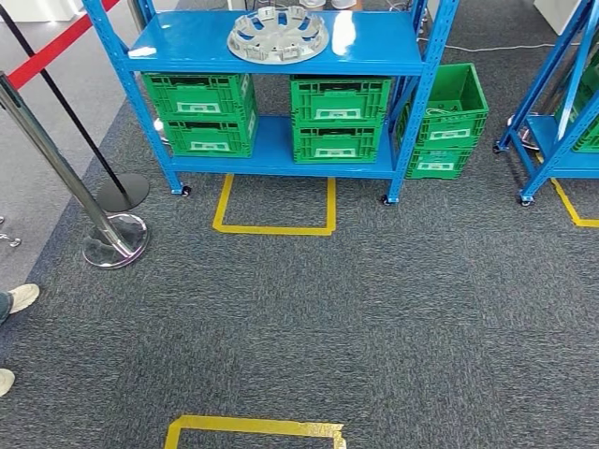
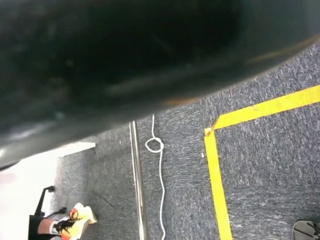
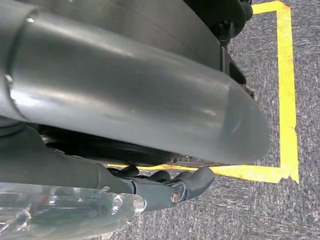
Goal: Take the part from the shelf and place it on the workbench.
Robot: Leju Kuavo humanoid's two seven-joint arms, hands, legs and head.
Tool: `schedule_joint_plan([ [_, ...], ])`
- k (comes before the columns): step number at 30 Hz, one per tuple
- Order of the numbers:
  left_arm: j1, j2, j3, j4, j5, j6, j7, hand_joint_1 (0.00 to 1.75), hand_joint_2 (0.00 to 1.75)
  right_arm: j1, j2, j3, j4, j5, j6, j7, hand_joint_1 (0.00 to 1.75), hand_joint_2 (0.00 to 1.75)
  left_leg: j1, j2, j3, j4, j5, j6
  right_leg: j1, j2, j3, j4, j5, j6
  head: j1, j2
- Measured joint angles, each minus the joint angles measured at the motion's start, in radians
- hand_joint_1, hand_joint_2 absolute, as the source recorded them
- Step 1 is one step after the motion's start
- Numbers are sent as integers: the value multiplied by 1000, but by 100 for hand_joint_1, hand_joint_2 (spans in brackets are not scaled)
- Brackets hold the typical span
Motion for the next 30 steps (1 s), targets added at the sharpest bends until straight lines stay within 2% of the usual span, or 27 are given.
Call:
schedule_joint_plan([
  [5,11,0,-26,0,22,10,17,0,0,0,0,0,0,0,0,0,0,0,-4,0,-5,8,-6,13,-4,0,1,-3,0,11,0,0],
  [7,15,0,-36,-1,26,11,20,0,0,0,0,0,0,0,0,0,0,0,-1,0,1,-3,-2,21,-2,0,2,-7,-2,19,0,0],
  [8,16,-1,-40,-1,27,11,22,0,0,1,0,0,0,0,0,0,0,0,3,1,6,-12,2,26,0,-1,-3,5,-13,22,2,0],
  [9,17,-2,-42,-1,28,12,23,0,0,1,0,0,0,0,0,0,0,0,7,2,11,-19,6,29,2,-2,-18,38,-34,26,5,0],
  [12,20,-3,-49,-2,29,12,26,0,0,2,-2,0,0,0,0,1,0,0,10,3,14,-23,6,33,1,-3,-109,220,-120,33,10,0],
  [13,21,-3,-52,-2,29,12,26,0,0,2,-2,0,0,0,0,1,0,0,11,3,15,-22,5,32,0,-4,-129,256,-126,35,10,0],
  [14,22,-3,-55,-2,29,12,26,0,0,2,-3,0,0,0,0,1,0,0,12,2,17,-22,3,30,-1,-4,-131,256,-113,37,10,0],
  [15,24,-4,-57,-2,29,12,26,0,0,3,-3,0,0,0,0,2,0,0,14,1,19,-20,1,26,-2,-4,-112,215,-81,40,10,0],
  [16,25,-4,-59,-2,29,11,26,0,0,4,-3,0,0,-1,-1,2,0,0,16,0,22,-16,-4,20,-5,-3,-78,146,-43,44,10,0],
  [17,26,-3,-60,-2,29,11,27,0,0,5,-3,0,0,-1,-1,3,0,0,16,-2,23,-12,-9,12,-7,0,-48,83,-18,47,12,0],
  [18,27,-3,-61,-2,29,11,28,0,0,5,-3,0,0,-2,-1,3,0,0,16,-3,23,-6,-14,5,-8,4,-22,35,-2,43,12,0],
  [19,28,-2,-63,-3,29,12,28,0,0,5,-3,0,0,-3,0,3,0,0,14,-3,22,-2,-17,-1,-9,7,-10,13,1,35,11,0],
  [21,30,-2,-66,-4,29,12,29,0,0,4,-2,0,0,-3,0,3,0,0,13,-4,21,1,-19,-9,-7,11,-9,13,-3,11,6,0],
  [23,33,-2,-70,-5,29,12,29,0,0,4,-2,0,0,-3,0,3,0,0,16,2,17,12,-28,-16,-6,8,-10,15,-2,-5,2,0],
  [24,33,-2,-74,-5,29,13,29,0,0,5,-2,0,0,-3,1,3,0,0,16,6,3,41,-47,-20,-6,5,-10,14,-2,-11,1,0],
  [25,34,-2,-78,-5,29,13,29,0,0,5,-2,0,0,-3,1,3,0,0,16,10,-21,93,-76,-22,-6,1,-11,14,-2,-17,-1,0],
  [27,35,-2,-85,-6,29,14,30,0,0,5,-2,0,0,-3,1,4,0,0,16,13,-96,238,-141,-23,-3,-6,-12,14,-4,-23,-3,0],
  [28,36,-2,-87,-6,29,14,30,0,0,6,-2,0,0,-3,1,4,0,0,16,13,-125,292,-156,-22,-1,-8,-11,14,-6,-25,-3,0],
  [29,37,-2,-87,-6,29,14,31,0,0,6,-2,0,0,-3,1,4,0,0,15,13,-138,312,-150,-20,0,-9,-10,14,-7,-27,-3,0],
  [30,39,-2,-88,-6,29,14,31,0,0,6,-2,0,0,-3,1,4,0,0,14,13,-131,290,-123,-16,0,-10,-7,14,-8,-27,-3,0],
])
